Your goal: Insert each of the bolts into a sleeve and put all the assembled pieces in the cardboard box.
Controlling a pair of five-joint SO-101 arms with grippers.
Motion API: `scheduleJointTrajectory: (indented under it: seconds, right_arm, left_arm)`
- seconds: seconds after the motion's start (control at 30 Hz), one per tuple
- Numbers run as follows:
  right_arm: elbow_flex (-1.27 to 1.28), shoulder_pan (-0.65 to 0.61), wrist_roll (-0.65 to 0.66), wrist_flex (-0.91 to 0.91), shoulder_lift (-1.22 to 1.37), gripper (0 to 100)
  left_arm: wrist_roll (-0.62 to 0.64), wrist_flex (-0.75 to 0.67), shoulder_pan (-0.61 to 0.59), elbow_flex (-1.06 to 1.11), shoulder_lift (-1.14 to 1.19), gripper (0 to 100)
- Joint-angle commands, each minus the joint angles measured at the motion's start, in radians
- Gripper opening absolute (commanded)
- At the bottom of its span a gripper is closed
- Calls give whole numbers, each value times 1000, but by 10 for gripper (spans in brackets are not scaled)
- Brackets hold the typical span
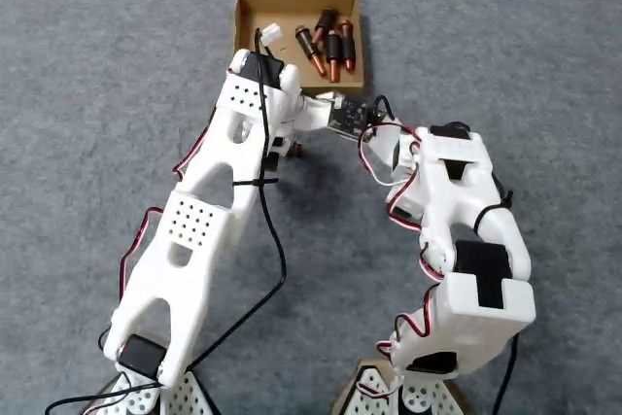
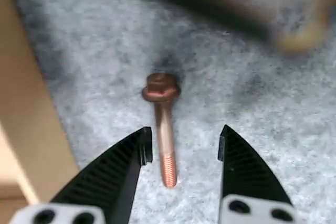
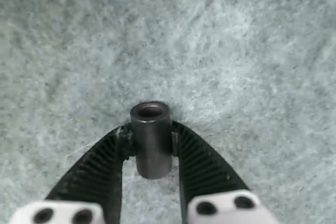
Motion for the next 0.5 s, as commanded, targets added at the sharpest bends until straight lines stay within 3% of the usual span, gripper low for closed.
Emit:
scheduleJointTrajectory:
  seconds: [0.0,0.23,0.47]
  right_arm:
    - [2,21,-15,-40,1,48]
    - [1,24,-35,-41,1,48]
    - [2,54,-170,-91,-5,48]
  left_arm:
    - [-112,9,-8,-5,-48,214]
    - [-98,-84,-14,6,-21,214]
    - [81,-176,-14,-3,38,214]
